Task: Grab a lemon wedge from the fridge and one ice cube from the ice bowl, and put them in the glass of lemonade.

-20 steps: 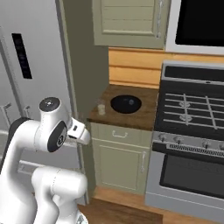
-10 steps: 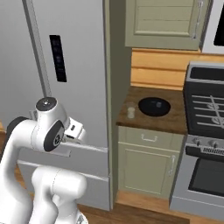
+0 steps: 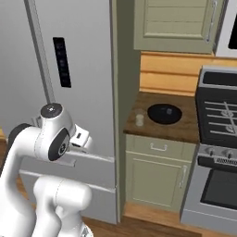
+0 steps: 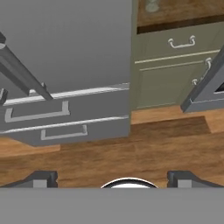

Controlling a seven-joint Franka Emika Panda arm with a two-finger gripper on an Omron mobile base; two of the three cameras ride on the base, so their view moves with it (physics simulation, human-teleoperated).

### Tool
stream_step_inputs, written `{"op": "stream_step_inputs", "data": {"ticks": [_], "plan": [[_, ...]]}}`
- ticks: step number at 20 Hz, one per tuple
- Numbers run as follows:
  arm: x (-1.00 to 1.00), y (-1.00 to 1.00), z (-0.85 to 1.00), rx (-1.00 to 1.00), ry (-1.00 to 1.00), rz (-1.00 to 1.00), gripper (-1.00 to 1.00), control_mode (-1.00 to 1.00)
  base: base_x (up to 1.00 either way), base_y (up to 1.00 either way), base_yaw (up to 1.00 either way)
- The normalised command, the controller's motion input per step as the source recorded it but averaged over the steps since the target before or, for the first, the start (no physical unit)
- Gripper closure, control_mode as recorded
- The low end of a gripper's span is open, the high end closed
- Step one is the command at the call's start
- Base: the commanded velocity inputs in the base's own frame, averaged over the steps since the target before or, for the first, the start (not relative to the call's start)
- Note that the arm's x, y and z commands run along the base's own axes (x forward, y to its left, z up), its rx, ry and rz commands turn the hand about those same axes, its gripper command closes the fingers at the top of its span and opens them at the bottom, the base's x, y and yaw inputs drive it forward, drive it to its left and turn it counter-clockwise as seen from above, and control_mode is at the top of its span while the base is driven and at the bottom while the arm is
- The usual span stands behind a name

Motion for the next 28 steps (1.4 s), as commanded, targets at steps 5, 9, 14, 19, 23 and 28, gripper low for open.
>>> {"op": "stream_step_inputs", "data": {"ticks": [5, 9, 14, 19, 23, 28], "plan": [[0.0, 0.0, 0.0, 0.0, 0.0, 0.0, -1.0, 1.0, 0.86, -0.05, 0.02], [0.0, 0.0, 0.0, 0.0, 0.0, 0.0, -1.0, 1.0, 0.28, -0.25, 0.08], [0.0, 0.0, 0.0, 0.0, 0.0, 0.0, -1.0, 1.0, -0.03, 0.72, 0.0], [0.0, 0.0, 0.0, 0.0, 0.0, 0.0, -1.0, 1.0, -0.09, 0.92, 0.0], [0.0, 0.0, 0.0, 0.0, 0.0, 0.0, -1.0, 1.0, -0.66, 0.24, 0.0], [0.0, 0.0, 0.0, 0.0, 0.0, 0.0, -1.0, 1.0, -0.7, 0.0, 0.0]]}}
